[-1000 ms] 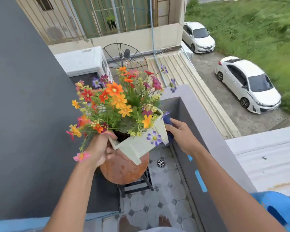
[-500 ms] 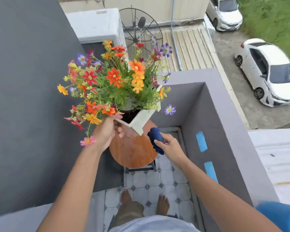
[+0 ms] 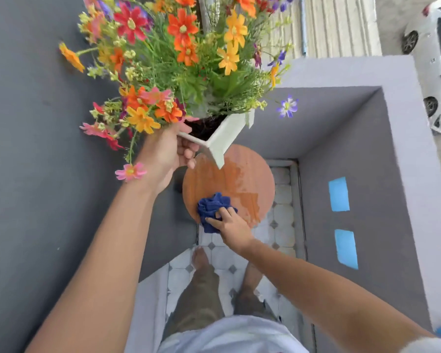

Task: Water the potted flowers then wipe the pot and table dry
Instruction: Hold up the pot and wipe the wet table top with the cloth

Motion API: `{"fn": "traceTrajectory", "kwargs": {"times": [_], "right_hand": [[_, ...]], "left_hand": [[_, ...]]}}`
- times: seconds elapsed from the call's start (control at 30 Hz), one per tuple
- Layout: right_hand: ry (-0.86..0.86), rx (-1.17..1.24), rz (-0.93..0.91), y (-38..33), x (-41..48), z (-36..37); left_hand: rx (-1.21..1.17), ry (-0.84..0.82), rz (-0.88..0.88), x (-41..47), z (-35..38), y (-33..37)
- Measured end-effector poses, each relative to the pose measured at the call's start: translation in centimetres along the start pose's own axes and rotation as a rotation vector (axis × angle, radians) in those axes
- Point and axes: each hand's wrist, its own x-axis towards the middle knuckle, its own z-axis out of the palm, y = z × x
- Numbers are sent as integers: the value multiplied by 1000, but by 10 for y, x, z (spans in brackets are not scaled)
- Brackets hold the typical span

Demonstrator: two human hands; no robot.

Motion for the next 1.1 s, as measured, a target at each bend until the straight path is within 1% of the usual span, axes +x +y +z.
{"fn": "traceTrajectory", "kwargs": {"times": [0.07,0.1,0.23,0.27,0.3,0.4,0.53,0.6,0.7,0.77,0.87,0.93,0.97,1.03,1.1], "right_hand": [[48,-52,30,24,4,-15],[80,-57,93,38,8,-25],[226,29,508,92,36,-74],[250,35,571,103,44,-84],[259,30,593,109,49,-92],[220,13,533,104,55,-95],[222,12,448,71,39,-61],[171,47,319,43,26,-36],[73,105,48,-4,10,-1],[3,91,-111,-22,8,13],[-67,68,-222,-16,27,10],[-59,41,-236,3,49,-7],[-27,31,-201,17,60,-19],[69,21,-39,50,82,-49],[167,3,178,80,101,-77]], "left_hand": [[11,17,-9,5,-4,-4],[11,24,-13,8,-6,-6],[-6,40,-8,14,-12,-8],[-7,43,-3,14,-13,-7],[-8,48,5,14,-13,-6],[-21,55,32,13,-12,-1],[-16,68,52,14,-9,4],[-15,74,40,17,-7,7],[-28,80,31,24,-5,12],[-33,77,42,27,-4,16],[-37,83,59,29,-5,18],[-34,90,58,30,-7,19],[-32,92,56,30,-7,19],[-28,95,51,30,-8,18],[-20,93,47,30,-9,19]]}}
